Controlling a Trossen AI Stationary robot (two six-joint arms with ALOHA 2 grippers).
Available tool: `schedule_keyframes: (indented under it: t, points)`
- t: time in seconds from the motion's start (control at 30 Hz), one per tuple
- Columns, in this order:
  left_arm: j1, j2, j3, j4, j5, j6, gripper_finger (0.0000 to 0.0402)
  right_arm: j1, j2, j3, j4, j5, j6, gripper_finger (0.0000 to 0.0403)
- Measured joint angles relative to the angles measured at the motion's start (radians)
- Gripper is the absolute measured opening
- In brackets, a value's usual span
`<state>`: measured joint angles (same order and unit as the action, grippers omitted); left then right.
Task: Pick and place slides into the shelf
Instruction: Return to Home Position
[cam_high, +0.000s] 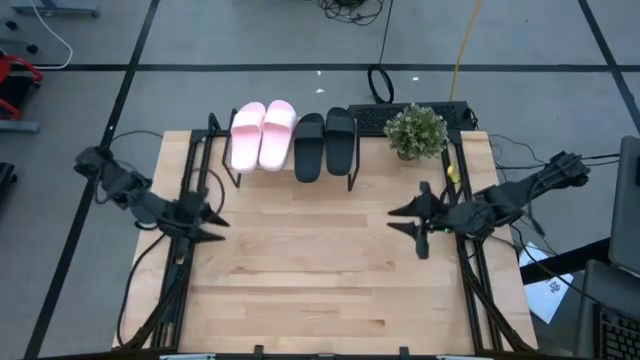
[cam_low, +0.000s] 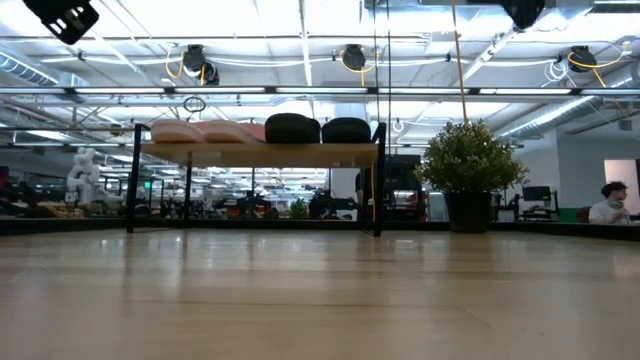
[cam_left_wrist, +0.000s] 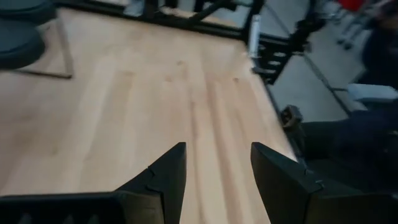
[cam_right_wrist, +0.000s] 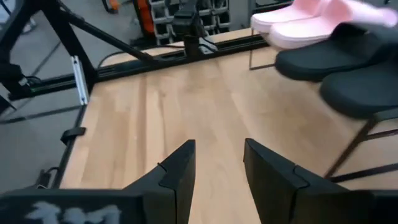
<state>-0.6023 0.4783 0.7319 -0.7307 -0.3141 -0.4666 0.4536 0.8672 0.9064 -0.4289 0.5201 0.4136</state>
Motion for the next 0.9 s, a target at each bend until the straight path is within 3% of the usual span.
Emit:
schedule_keyframes:
  t: [0.1, 0.23, 0.57, 0.73, 0.9]
  points:
    - [-0.049, -0.002, -0.049, 0.071, -0.006, 0.038, 0.0175, 0.000, 0.000, -0.082, 0.092, 0.000, 0.001, 0.0128]
    - [-0.109, -0.054, -0.055, -0.016, -0.080, -0.001, 0.0175, -0.031, -0.041, -0.118, 0.106, 0.004, -0.008, 0.0128]
    - [-0.165, -0.475, -0.075, -0.149, -0.166, 0.040, 0.0175, -0.034, -0.289, -0.159, 0.089, -0.077, -0.067, 0.0128]
    - [-0.165, -0.420, -0.097, -0.080, -0.070, 0.099, 0.0175, 0.011, -0.383, -0.331, 0.232, -0.081, -0.043, 0.0128]
    - [-0.165, -0.383, -0.205, 0.037, -0.044, 0.083, 0.0175, 0.033, -0.475, -0.470, 0.374, -0.183, -0.043, 0.0128]
